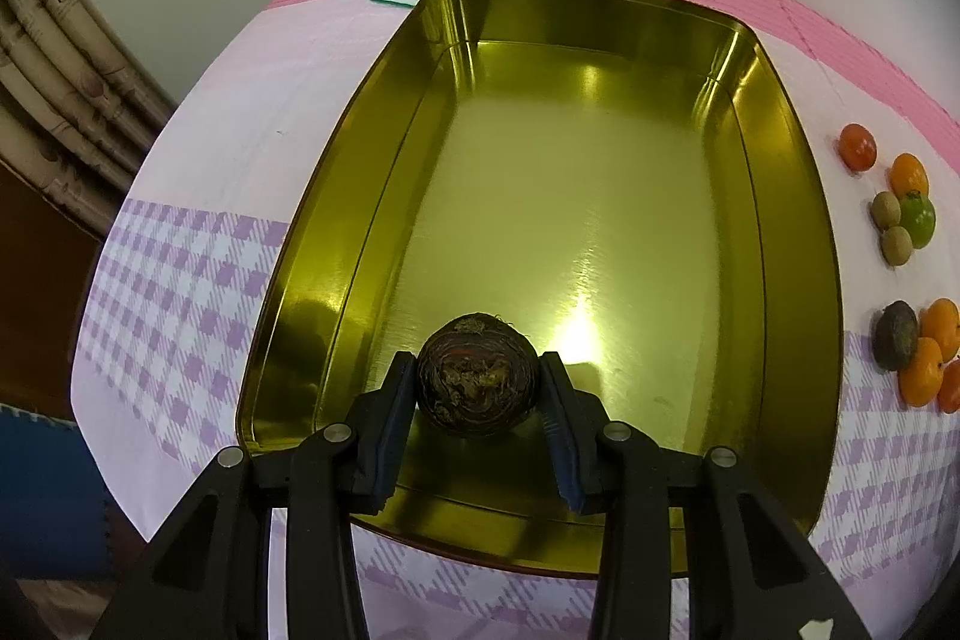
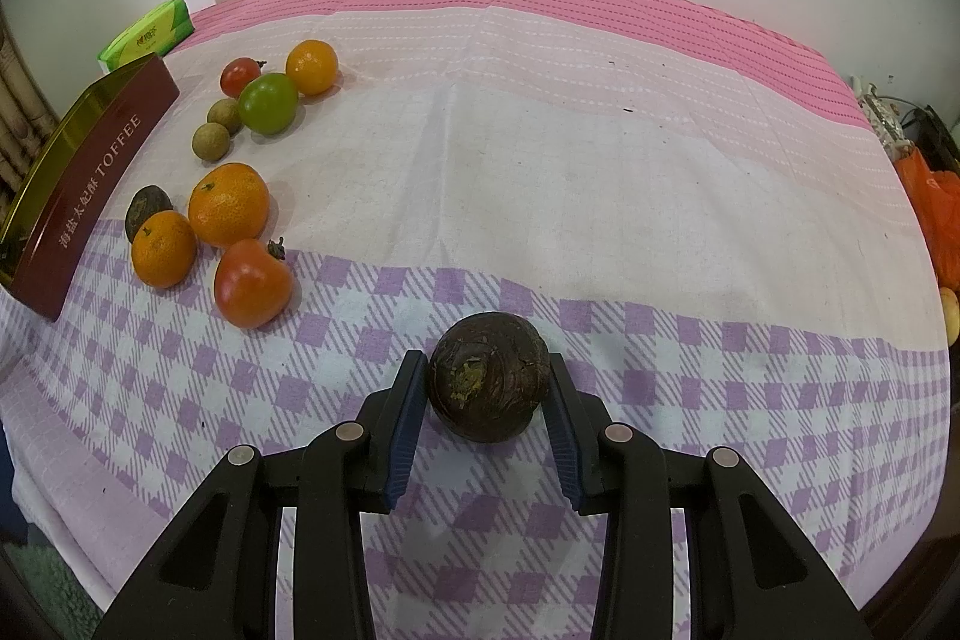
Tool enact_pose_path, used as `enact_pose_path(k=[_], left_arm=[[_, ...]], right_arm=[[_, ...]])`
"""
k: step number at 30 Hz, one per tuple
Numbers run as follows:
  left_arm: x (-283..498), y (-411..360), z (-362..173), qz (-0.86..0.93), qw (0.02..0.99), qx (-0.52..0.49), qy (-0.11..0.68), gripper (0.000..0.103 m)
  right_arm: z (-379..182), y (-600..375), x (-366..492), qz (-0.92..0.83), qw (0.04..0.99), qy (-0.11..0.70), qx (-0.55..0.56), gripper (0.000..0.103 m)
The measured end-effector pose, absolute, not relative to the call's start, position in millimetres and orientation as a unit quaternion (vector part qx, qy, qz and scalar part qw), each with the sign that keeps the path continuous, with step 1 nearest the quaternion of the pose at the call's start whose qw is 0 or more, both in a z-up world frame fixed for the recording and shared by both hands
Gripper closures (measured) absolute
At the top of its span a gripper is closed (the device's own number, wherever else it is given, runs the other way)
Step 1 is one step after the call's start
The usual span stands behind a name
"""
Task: Organize fruits
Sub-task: 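Carry the dark fruit into the gold tin and open the left tool while the right tool holds its fruit, then carry the dark fruit into the gold tin and open the right tool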
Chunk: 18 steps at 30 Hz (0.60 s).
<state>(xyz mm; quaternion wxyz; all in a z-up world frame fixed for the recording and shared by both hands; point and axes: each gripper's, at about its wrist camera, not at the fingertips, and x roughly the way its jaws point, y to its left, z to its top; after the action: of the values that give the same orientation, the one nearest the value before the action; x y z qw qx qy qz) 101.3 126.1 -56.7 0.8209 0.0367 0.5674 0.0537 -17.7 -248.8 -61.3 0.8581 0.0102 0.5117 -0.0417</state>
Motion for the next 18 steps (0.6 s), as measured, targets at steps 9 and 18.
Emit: enact_pose_path(k=[9, 18], left_arm=[[101.1, 126.0, -55.6, 0.053, 0.824, 0.036, 0.564, 0.064], [102.2, 126.2, -50.2, 0.043, 0.827, 0.036, 0.560, 0.053]], right_arm=[[-61.3, -248.2, -17.1, -0.042, 0.858, 0.512, 0.011, 0.063], [-61.6, -247.4, -17.4, -0.043, 0.858, 0.512, 0.011, 0.063]])
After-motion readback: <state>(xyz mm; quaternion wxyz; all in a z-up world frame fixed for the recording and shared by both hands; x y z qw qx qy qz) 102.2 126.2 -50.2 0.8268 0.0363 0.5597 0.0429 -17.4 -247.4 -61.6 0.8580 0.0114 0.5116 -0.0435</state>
